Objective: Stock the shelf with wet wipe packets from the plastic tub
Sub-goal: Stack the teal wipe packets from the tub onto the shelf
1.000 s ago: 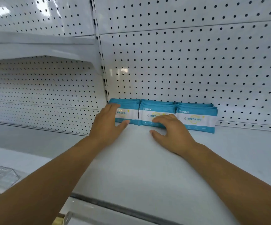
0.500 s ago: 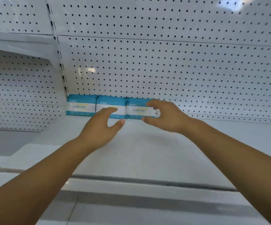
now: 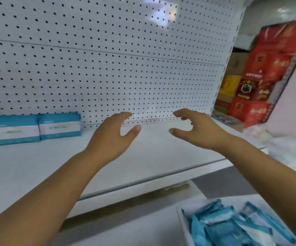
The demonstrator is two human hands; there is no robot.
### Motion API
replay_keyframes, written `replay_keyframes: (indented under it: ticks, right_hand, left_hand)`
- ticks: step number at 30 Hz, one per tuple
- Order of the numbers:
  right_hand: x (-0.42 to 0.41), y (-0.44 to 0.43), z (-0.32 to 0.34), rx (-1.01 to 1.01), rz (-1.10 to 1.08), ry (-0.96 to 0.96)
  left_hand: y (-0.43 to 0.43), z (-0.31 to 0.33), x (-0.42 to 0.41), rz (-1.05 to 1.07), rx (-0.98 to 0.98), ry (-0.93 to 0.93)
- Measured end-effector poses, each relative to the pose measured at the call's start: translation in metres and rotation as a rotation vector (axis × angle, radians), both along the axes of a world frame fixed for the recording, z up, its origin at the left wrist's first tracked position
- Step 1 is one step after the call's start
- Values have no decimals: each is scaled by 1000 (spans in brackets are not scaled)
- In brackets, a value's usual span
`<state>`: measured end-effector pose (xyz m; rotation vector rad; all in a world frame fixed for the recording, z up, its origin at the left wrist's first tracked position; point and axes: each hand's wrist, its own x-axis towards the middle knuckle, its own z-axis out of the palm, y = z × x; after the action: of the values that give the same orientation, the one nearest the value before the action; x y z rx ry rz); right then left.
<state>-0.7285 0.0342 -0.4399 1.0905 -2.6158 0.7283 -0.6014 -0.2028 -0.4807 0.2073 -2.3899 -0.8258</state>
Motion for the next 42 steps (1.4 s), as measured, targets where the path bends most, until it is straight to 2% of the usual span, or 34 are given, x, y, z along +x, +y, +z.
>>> replay_keyframes:
  ticks: [7,14,19,21,25,28,30,33,38,42]
  right_hand:
    - [0,134,-8,19,-237,-13]
    - [12,221,-48,66,-394,-86]
    - [15,267,-101,63,-471,-209]
    - [15,281,-125,82,-497,-272]
    - [8,303,-174,120,-555,-413]
    - [-2,315,-207,142,-614,-490]
    - [-10,319,-225,154,-652,-505]
    - [-23,319,-245,117,-701,-512]
    - [-54,313,-265,88,-741,-503]
    - [-74,309,-275,227,-718,-531]
  left_hand:
    - [107,-12,-33,-202,-61,-34]
    - [186,-50,-51,-360,-148,-132]
    - [232,-95,-57,-435,-29,-214]
    - [244,-120,-58,-454,34,-283]
    - [260,-168,-62,-513,33,-367]
    - [268,-200,-68,-516,-77,-362]
    - [271,-221,-72,-498,-183,-423]
    - [270,-255,-72,-520,-237,-521]
    - [263,-281,-66,-489,-251,-453]
    - [267,-282,-66,-461,-295,-452]
